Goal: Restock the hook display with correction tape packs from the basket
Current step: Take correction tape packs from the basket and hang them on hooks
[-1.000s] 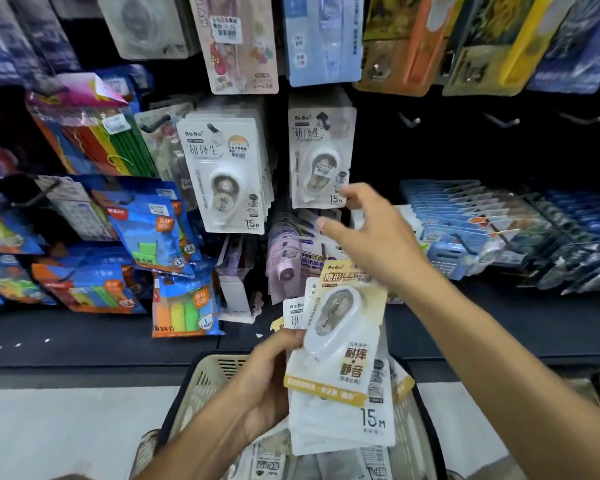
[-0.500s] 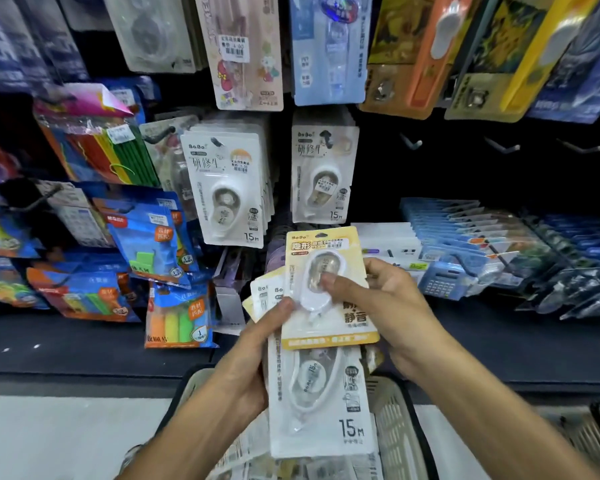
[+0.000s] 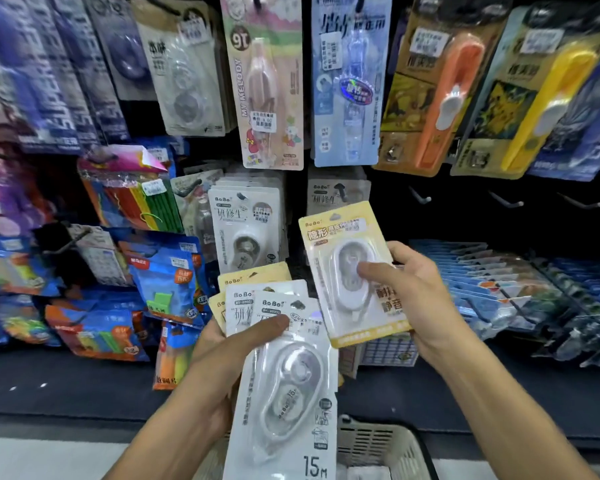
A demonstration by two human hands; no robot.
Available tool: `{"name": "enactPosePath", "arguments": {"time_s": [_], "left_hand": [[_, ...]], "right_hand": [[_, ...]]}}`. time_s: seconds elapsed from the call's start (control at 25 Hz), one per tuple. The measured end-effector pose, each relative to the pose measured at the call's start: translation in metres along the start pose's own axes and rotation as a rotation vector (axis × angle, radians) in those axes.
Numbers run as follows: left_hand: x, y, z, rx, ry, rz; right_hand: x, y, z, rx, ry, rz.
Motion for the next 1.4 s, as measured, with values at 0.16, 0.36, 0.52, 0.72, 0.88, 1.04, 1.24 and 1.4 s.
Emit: {"name": "enactPosePath", "arguments": {"time_s": [0.16, 0.36, 0.52, 0.72, 0.88, 1.04, 1.24, 1.4], "left_hand": [[0.002, 0.007, 0.0, 0.006, -0.002, 0.008], [-0.001, 0.003, 0.005, 0.004, -0.015, 0.005], [0.001, 0.001, 0.014, 0.014, -0.055, 0.007], [0.002, -0.001, 0.02, 0.022, -0.085, 0.023], [0.003, -0.008, 0.024, -0.027, -0.136, 0.049], [0.006, -0.03, 0.028, -0.079, -0.139, -0.015], [0.008, -0.065, 0.029, -0.084, -0.141, -0.172], [0.011, -0.076, 0.028, -0.092, -0.134, -0.277]], "right_hand": [[0.004, 0.007, -0.009, 0.021, 0.028, 0.03], [0.009, -0.002, -0.006, -0.178, 0.028, 0.081], [0.0, 0.017, -0.008, -0.148, 0.053, 0.187], [-0.004, 0.013, 0.009, -0.12, -0.078, 0.246], [-0.031, -0.005, 0.031, -0.241, -0.252, 0.029], [-0.054, -0.021, 0.041, -0.148, -0.27, -0.155], [-0.052, 0.002, 0.009, 0.137, -0.182, -0.077], [-0.054, 0.011, 0.012, 0.264, -0.201, -0.005]]}}
Point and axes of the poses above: each hand's wrist, its own x-axis towards the middle knuckle, its own y-axis out of the back of the hand, z = x × y, the point moved 8 cm from there along x, towards the middle knuckle, and after that the axes turned 13 degrees about x, right-handed, at the moved point
